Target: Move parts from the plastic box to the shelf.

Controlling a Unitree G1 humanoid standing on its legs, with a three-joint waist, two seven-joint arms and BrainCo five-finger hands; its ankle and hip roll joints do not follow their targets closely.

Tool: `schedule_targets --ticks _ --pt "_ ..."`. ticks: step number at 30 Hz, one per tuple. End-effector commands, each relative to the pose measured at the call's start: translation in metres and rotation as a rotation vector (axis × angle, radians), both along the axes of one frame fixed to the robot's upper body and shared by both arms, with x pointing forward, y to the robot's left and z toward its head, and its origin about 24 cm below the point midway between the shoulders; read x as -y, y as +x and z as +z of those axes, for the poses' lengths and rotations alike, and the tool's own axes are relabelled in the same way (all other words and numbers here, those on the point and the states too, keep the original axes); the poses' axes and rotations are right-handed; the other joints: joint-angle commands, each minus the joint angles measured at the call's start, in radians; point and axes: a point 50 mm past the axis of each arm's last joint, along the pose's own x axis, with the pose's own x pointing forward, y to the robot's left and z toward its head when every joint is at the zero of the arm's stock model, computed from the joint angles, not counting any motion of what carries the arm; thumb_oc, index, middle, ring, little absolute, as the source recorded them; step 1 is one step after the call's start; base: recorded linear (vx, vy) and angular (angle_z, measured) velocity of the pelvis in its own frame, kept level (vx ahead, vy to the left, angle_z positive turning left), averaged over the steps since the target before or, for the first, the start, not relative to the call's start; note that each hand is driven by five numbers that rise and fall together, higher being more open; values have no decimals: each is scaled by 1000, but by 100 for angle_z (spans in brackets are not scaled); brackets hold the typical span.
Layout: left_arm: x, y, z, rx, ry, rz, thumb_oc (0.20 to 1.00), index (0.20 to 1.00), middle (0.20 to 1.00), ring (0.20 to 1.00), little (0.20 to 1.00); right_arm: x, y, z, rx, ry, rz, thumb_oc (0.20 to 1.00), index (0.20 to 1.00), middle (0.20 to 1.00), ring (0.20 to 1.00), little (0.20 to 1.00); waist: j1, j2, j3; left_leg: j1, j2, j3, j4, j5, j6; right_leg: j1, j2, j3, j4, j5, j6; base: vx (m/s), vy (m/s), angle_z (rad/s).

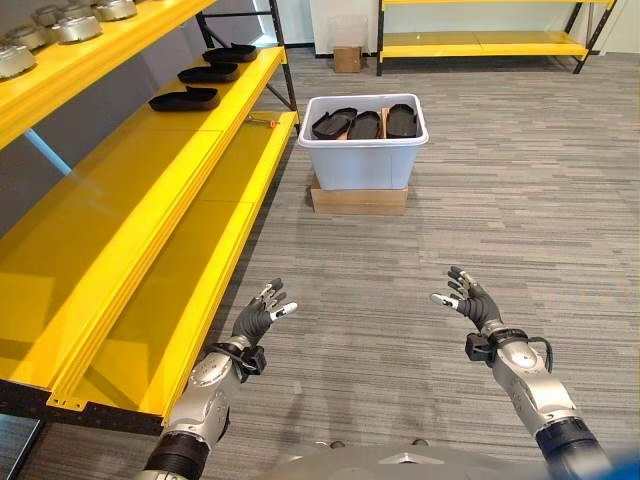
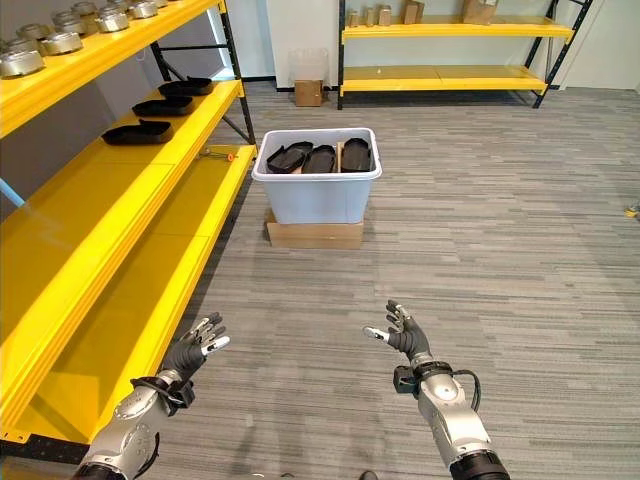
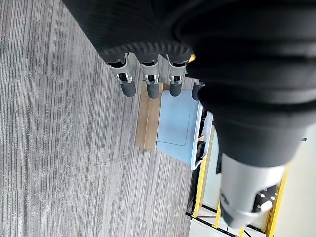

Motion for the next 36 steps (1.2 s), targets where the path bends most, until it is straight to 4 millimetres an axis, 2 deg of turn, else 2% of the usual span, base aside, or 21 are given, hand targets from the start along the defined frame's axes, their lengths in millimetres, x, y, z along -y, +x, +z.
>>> schedule_targets --ticks 1,5,13,16,19,20,21,24,25,26,27,28,29,30,32,33,34,36 --pt "-6 21 24 121 104 -40 1000 1000 1000 1000 1000 0 16 15 76 3 -83 1000 1000 1000 1000 1000 13 -57 2 -13 70 -21 4 3 -92 33 -109 -14 11 -3 96 0 0 0" --pt "-9 20 24 118 164 -53 1000 1000 1000 1000 1000 3 16 17 83 -3 -165 1000 1000 1000 1000 1000 2 -47 1 -7 71 -13 0 2 -91 31 -107 -6 13 -5 96 -2 41 -2" --pt "6 20 24 111 145 -188 1000 1000 1000 1000 1000 5 14 11 67 7 -170 1000 1000 1000 1000 1000 -3 -43 3 -12 66 -11 11 -4 -83 28 -109 -2 26 -11 94 -13 67 -2" --pt "7 19 23 115 136 -188 1000 1000 1000 1000 1000 6 12 8 55 -8 -174 1000 1000 1000 1000 1000 -7 -43 5 -12 59 -12 12 -9 -74 24 -111 6 43 -20 94 -7 128 -1" --pt "6 18 22 108 136 -203 1000 1000 1000 1000 1000 8 14 7 60 -3 -192 1000 1000 1000 1000 1000 -7 -42 8 -18 42 -31 31 -22 -55 13 -108 27 112 -58 87 1 225 -1" --pt "4 20 26 139 167 -217 1000 1000 1000 1000 1000 10 16 14 115 -143 -173 1000 1000 1000 1000 1000 -9 -42 10 -22 29 -41 38 -28 -42 2 -109 38 154 -72 88 -16 330 5" --pt "2 24 34 209 261 -245 1000 1000 1000 1000 1000 8 20 23 167 -205 -131 1000 1000 1000 1000 1000 -11 -44 15 -28 13 -50 45 -35 -26 -20 -114 47 207 -72 94 -37 371 10" --pt "6 27 38 213 178 -252 1000 1000 1000 1000 1000 2 21 23 135 -66 -152 1000 1000 1000 1000 1000 -12 -45 27 -37 -15 -68 47 -42 5 -76 -123 50 331 -56 111 -33 266 11" --pt "9 27 37 206 172 -267 1000 1000 1000 1000 1000 1 21 22 135 -45 -169 1000 1000 1000 1000 1000 -13 -42 33 -35 -25 -71 47 -44 18 -108 -128 48 403 -45 124 -27 324 13" --pt "14 27 35 202 162 -290 1000 1000 1000 1000 1000 -2 22 24 152 -26 -186 1000 1000 1000 1000 1000 -14 -38 50 -30 -42 -66 45 -58 41 -195 -150 28 559 -10 143 69 330 -3" --pt "14 25 34 209 146 -278 1000 1000 1000 1000 1000 -3 23 26 177 -25 -195 1000 1000 1000 1000 1000 -22 -46 70 -7 -57 -63 33 -70 36 -215 -130 30 503 13 154 99 206 -15" --pt "15 25 35 209 142 -273 1000 1000 1000 1000 1000 -2 23 27 179 -25 -197 1000 1000 1000 1000 1000 -25 -48 70 -7 -56 -66 34 -72 30 -211 -119 37 450 23 151 223 -7 -25" --pt "15 25 36 208 129 -260 1000 1000 1000 1000 1000 -1 21 27 186 -36 -204 1000 1000 1000 1000 1000 -34 -60 74 -1 -60 -74 36 -80 18 -200 -108 55 310 49 150 209 -91 -14" --pt "16 24 35 206 126 -256 1000 1000 1000 1000 1000 -1 21 28 195 -43 -203 1000 1000 1000 1000 1000 -35 -64 75 2 -62 -75 36 -85 16 -196 -110 60 257 65 152 271 -113 -6" --pt "17 22 34 204 130 -253 1000 1000 1000 1000 1000 -2 21 30 219 -68 -193 1000 1000 1000 1000 1000 -37 -78 83 17 -71 -78 32 -114 18 -232 -147 63 156 151 181 319 -109 12" --pt "16 18 32 201 134 -255 1000 1000 1000 1000 1000 -1 23 33 245 -87 -214 1000 1000 1000 1000 1000 -27 -84 95 35 -69 -71 34 -135 20 -270 -187 29 92 204 200 541 -151 6" --pt "15 14 31 202 132 -275 1000 1000 1000 1000 1000 8 24 35 257 -95 -253 1000 1000 1000 1000 1000 -18 -83 104 47 -64 -76 42 -149 25 -278 -203 5 78 212 203 506 -136 -1" --pt "16 12 31 201 133 -286 1000 1000 1000 1000 1000 14 23 37 261 -104 -282 1000 1000 1000 1000 1000 -19 -81 109 48 -58 -84 59 -155 26 -261 -193 4 59 200 201 369 -112 5"
